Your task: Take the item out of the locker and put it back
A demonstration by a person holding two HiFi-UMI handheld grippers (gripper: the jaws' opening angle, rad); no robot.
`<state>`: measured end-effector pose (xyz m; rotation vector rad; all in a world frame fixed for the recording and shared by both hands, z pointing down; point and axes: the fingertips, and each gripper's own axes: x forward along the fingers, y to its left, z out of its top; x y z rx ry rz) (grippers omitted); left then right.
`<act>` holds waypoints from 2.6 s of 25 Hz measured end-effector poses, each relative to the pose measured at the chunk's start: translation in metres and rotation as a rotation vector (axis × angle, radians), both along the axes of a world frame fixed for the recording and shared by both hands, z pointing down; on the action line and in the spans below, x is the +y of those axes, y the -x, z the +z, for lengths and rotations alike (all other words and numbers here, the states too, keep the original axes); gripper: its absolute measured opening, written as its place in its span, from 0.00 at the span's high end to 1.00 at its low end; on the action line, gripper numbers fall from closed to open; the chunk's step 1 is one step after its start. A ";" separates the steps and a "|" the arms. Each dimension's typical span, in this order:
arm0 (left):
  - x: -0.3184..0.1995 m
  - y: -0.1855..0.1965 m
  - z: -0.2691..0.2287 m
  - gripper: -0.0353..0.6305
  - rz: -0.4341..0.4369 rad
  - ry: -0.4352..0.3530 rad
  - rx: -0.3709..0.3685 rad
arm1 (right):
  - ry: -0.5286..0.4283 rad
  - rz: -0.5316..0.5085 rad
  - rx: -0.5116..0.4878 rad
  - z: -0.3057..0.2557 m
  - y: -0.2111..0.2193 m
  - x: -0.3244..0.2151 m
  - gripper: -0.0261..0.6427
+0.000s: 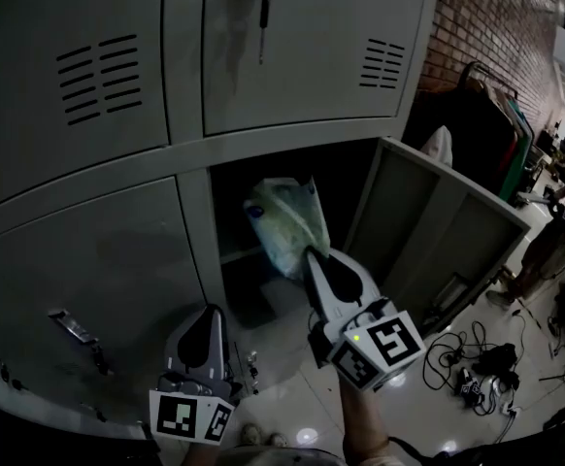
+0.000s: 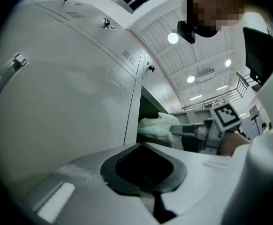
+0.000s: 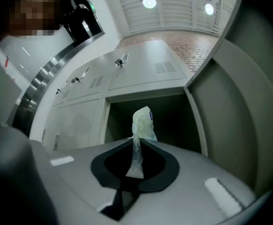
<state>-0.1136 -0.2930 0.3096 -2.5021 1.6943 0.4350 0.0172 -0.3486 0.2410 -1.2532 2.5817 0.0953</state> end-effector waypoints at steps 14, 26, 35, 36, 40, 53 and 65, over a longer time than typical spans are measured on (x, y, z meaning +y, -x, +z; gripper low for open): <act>0.018 -0.021 0.009 0.94 0.047 0.014 -0.036 | 0.021 0.056 -0.073 0.062 -0.029 0.082 0.93; 0.008 -0.030 -0.010 0.94 0.031 -0.034 -0.073 | 0.023 0.036 -0.085 0.061 -0.014 0.073 0.93; 0.001 -0.032 -0.006 0.94 0.020 -0.027 -0.087 | 0.040 0.033 -0.097 0.067 -0.014 0.066 0.93; 0.000 -0.032 -0.006 0.94 0.019 -0.028 -0.086 | 0.040 0.032 -0.098 0.067 -0.014 0.066 0.93; -0.001 -0.031 -0.008 0.94 0.017 -0.025 -0.084 | 0.036 0.031 -0.100 0.065 -0.015 0.067 0.93; -0.004 -0.029 -0.007 0.94 0.012 -0.024 -0.076 | -0.075 0.015 -0.099 0.008 -0.015 0.053 0.93; -0.006 -0.038 -0.002 0.94 0.037 -0.015 -0.078 | 0.083 0.016 0.099 -0.007 0.033 -0.105 0.93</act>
